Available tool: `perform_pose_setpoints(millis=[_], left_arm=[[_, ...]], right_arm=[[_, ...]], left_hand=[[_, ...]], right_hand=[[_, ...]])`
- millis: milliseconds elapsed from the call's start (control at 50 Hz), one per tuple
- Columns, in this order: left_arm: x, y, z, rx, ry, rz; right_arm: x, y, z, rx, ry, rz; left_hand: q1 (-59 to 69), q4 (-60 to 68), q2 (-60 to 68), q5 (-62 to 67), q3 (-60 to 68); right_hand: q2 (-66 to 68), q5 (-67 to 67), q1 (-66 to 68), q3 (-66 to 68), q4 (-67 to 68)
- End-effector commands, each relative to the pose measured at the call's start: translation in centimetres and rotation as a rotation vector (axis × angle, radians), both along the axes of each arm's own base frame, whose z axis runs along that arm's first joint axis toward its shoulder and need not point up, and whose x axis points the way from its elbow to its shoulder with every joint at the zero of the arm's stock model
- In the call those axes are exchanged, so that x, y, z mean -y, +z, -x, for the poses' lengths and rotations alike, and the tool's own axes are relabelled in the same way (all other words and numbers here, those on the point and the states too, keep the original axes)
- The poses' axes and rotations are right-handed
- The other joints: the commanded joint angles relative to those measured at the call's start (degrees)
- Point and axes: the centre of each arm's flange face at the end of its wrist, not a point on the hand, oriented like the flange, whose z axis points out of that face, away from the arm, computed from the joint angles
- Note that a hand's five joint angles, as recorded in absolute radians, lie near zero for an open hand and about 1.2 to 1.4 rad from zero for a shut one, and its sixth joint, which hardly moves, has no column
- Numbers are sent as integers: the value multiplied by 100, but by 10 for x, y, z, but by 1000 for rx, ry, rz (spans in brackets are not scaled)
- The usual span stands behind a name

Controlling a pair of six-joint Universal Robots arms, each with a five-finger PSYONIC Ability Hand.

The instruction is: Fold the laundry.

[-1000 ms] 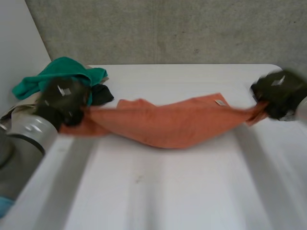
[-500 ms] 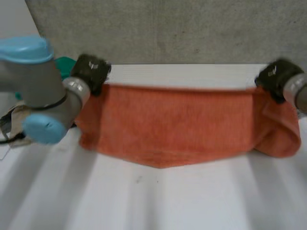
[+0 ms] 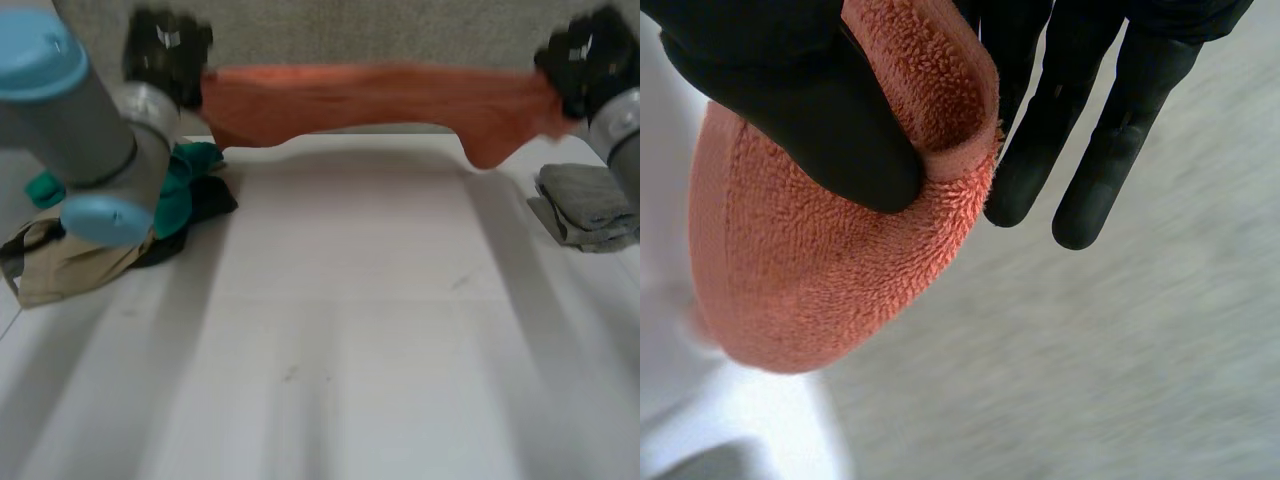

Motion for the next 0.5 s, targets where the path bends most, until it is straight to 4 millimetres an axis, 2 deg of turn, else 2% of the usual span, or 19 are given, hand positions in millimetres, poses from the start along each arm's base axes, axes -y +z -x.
perform_pose_setpoints(millis=[20, 100, 160, 220, 300, 320, 500], left_arm=[[-28, -88, -14, 105, -1, -239], [-39, -115, -19, 136, 0, -318], [-45, -127, -19, 151, -4, -353], [-51, -137, -22, 164, -4, -385], [-56, -136, -24, 161, -2, -384], [-57, -133, -26, 158, -1, -379], [-65, -130, -25, 157, -10, -375]], right_arm=[[-19, -81, 16, -14, 16, -365], [-28, -129, 16, 12, 17, -549], [-34, -143, 17, 49, 11, -633], [-33, -145, 26, 178, -33, -699], [-28, -147, 44, 409, -118, -778], [-27, -147, 48, 482, -131, -803], [-39, -156, 55, 616, -161, -893]], left_hand=[[1495, 1115, 1145, 1319, 1166], [1495, 1115, 1145, 1319, 1166], [1495, 1115, 1145, 1319, 1166], [1495, 1115, 1145, 1319, 1166], [1495, 1115, 1145, 1319, 1166], [1495, 1115, 1145, 1319, 1166], [1495, 1115, 1145, 1319, 1166]], right_hand=[[1169, 1183, 1662, 1130, 1131], [1169, 1183, 1662, 1130, 1131], [1169, 1183, 1662, 1130, 1131], [1169, 1183, 1662, 1130, 1131], [1169, 1183, 1662, 1130, 1131], [775, 789, 1268, 736, 737], [-1685, -1670, -1192, -1724, -1723]])
